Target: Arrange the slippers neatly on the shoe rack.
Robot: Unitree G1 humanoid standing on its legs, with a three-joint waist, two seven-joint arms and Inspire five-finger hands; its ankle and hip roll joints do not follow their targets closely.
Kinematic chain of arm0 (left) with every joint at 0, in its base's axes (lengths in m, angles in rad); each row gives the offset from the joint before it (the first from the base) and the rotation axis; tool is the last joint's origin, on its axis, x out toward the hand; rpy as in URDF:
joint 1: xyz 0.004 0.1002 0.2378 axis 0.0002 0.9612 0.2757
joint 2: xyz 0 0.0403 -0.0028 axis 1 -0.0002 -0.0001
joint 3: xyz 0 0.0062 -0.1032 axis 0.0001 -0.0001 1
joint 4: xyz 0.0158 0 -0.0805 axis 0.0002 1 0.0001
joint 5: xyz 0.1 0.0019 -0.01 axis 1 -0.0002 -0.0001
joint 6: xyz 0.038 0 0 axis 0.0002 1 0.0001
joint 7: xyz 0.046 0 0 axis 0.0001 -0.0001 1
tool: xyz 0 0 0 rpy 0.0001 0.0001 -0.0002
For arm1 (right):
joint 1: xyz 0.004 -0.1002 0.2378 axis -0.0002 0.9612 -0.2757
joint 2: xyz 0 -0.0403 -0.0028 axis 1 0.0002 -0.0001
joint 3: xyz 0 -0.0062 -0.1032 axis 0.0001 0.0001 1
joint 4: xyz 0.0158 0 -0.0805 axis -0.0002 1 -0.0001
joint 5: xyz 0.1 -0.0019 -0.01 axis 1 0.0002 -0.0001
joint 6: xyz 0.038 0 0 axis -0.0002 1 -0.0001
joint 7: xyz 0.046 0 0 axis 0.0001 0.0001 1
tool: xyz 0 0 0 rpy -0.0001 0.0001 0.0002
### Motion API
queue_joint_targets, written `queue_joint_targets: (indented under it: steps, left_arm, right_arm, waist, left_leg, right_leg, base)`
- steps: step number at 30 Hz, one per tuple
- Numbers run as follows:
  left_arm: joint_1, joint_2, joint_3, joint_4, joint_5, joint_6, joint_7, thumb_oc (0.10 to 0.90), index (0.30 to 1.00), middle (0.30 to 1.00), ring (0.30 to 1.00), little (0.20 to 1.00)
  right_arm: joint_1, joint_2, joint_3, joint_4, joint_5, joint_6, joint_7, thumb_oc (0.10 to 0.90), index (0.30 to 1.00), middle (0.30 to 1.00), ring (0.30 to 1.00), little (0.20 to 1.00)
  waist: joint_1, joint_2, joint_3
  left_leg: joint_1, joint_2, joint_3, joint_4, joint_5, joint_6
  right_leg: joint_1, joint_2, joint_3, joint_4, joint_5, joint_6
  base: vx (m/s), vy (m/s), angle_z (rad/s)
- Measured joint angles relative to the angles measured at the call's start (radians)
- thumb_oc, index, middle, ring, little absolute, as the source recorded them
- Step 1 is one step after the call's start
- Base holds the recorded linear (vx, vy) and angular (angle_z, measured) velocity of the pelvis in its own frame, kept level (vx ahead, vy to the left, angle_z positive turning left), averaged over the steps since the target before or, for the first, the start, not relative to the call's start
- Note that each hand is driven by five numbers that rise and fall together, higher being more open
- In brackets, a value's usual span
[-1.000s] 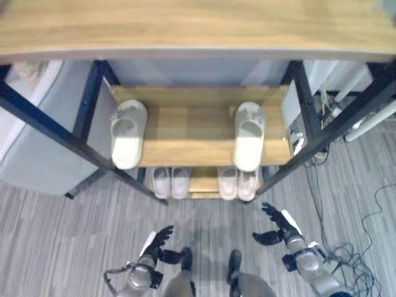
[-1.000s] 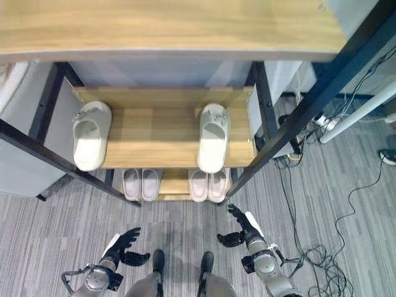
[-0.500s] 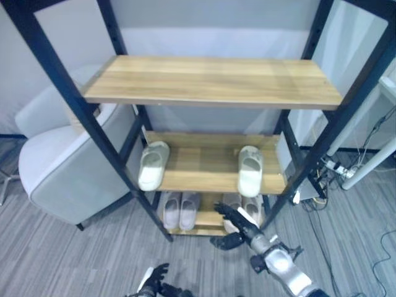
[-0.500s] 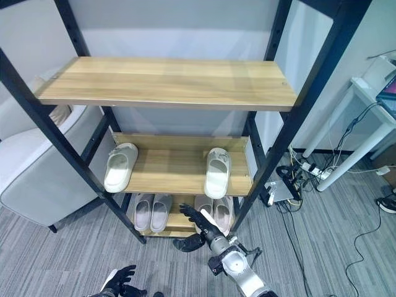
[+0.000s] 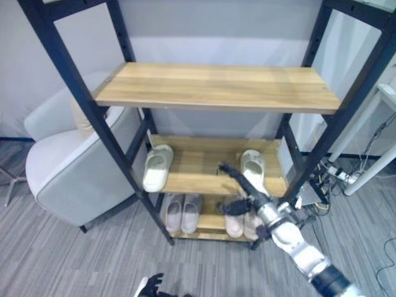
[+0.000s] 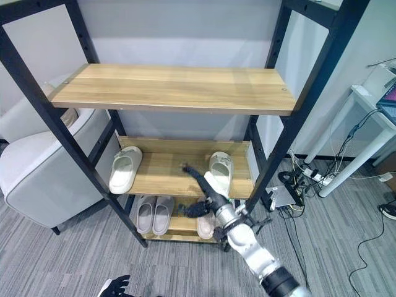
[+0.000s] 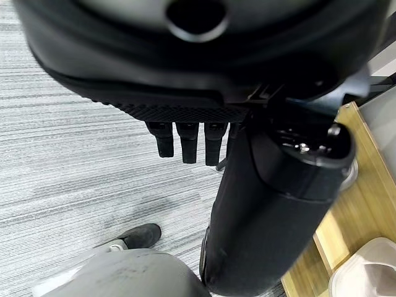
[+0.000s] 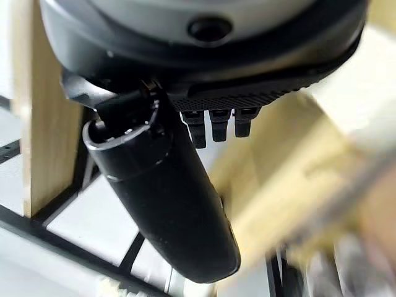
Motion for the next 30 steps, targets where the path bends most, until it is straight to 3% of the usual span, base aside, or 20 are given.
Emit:
queue_joint_targets:
  steps: [3, 13, 21, 29, 30]
  left_arm:
    - [-0.002, 0.002, 0.000, -0.003, 0.001, -0.001, 0.000, 0.800, 0.900, 0.900, 0.900, 0.900]
    - [-0.022, 0.022, 0.029, -0.003, 0.000, -0.020, 0.000, 0.800, 0.900, 0.900, 0.900, 0.900]
    - [-0.037, 0.021, 0.032, -0.004, 0.000, -0.029, 0.001, 0.800, 0.900, 0.900, 0.900, 0.900]
    - [-0.049, 0.020, 0.034, -0.001, -0.005, -0.035, 0.017, 0.800, 0.900, 0.900, 0.900, 0.900]
    - [-0.051, 0.020, 0.034, -0.001, -0.005, -0.037, 0.017, 0.800, 0.900, 0.900, 0.900, 0.900]
  right_arm:
    - [-0.053, -0.033, -0.007, 0.023, -0.078, 0.002, -0.052, 0.800, 0.900, 0.900, 0.900, 0.900]
    - [-0.192, -0.121, -0.045, 0.324, -0.298, 0.074, -0.169, 0.800, 0.900, 0.900, 0.900, 0.900]
    - [-0.196, -0.128, -0.068, 0.443, -0.307, 0.118, -0.199, 0.800, 0.900, 0.900, 0.900, 0.900]
    - [-0.311, -0.130, -0.061, 0.586, -0.324, 0.116, -0.220, 0.800, 0.900, 0.900, 0.900, 0.900]
    - [-0.331, -0.130, -0.060, 0.609, -0.323, 0.120, -0.220, 0.722, 0.782, 0.782, 0.782, 0.782]
  waist:
    - [0.016, -0.006, 0.003]
    - [0.069, -0.066, 0.021]
    - [0.071, -0.058, 0.060]
    - [0.073, -0.060, 0.078]
    - [0.075, -0.061, 0.079]
  left_leg:
    - [-0.001, 0.001, -0.001, 0.002, 0.000, 0.000]
    - [-0.042, -0.002, -0.022, 0.003, 0.006, -0.003]
    - [-0.055, -0.003, -0.023, 0.003, 0.005, -0.003]
    - [-0.073, -0.003, -0.023, 0.003, 0.006, -0.002]
    - [-0.074, -0.003, -0.025, 0.003, 0.006, -0.002]
  right_leg:
    - [-0.001, 0.001, -0.001, 0.006, 0.000, 0.000]
    - [-0.032, 0.000, -0.019, 0.006, -0.002, 0.003]
    - [-0.044, -0.001, -0.022, 0.006, -0.002, 0.003]
    - [-0.060, -0.001, -0.023, 0.006, 0.000, 0.002]
    - [-0.061, -0.001, -0.025, 0.006, 0.000, 0.002]
  base:
    - [0.00, 0.005, 0.03]
    - [0.00, 0.017, 0.05]
    - [0.00, 0.009, 0.00]
    - [0.00, 0.000, 0.00]
    - [0.00, 0.014, 0.05]
